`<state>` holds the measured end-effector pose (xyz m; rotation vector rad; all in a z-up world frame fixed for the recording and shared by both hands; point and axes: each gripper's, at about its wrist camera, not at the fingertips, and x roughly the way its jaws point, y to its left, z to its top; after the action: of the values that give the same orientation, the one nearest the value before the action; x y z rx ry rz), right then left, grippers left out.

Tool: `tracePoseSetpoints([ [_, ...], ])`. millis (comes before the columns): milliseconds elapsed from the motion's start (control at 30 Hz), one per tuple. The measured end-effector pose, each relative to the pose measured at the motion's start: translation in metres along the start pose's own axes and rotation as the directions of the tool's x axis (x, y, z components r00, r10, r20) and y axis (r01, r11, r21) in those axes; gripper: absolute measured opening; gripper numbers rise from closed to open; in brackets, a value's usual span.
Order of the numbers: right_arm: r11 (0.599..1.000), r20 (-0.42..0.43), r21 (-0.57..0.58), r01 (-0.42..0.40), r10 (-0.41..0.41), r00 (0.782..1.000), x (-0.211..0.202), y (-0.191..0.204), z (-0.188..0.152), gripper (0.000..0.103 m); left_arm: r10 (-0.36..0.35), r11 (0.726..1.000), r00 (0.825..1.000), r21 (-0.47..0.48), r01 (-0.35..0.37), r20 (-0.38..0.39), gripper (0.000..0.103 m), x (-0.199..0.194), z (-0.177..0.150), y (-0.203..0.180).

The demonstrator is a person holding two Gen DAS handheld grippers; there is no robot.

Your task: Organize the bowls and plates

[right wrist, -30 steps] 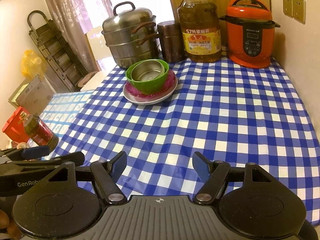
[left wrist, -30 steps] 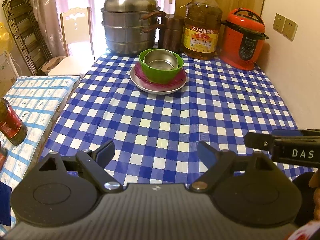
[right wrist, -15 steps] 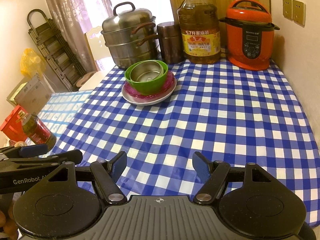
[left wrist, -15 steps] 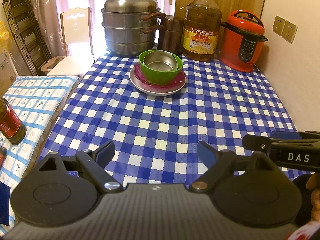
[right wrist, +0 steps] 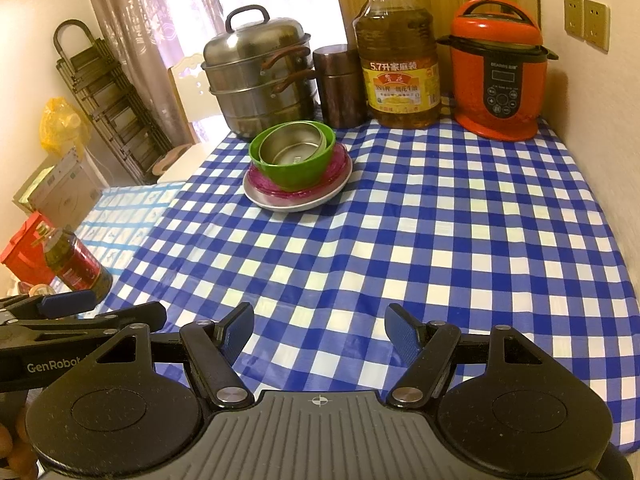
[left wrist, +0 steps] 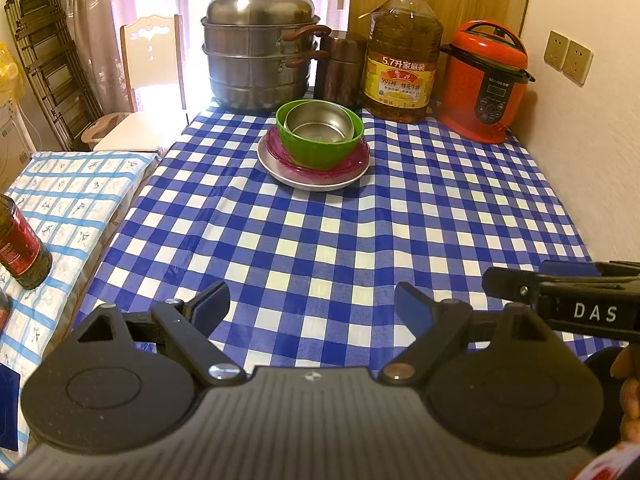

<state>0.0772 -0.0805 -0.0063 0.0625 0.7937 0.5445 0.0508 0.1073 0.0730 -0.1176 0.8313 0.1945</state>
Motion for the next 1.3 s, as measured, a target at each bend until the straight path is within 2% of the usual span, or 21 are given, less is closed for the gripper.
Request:
tracePoseSetpoints([
  [1300,1.0,0.0,-0.001,0.0,0.0,1.0,0.0,0.0,-0.0003,0.072,0.004,1.0,1.0,-0.002,-0.004,0.007,0.088,-0.002,0.0012,-0.0018],
])
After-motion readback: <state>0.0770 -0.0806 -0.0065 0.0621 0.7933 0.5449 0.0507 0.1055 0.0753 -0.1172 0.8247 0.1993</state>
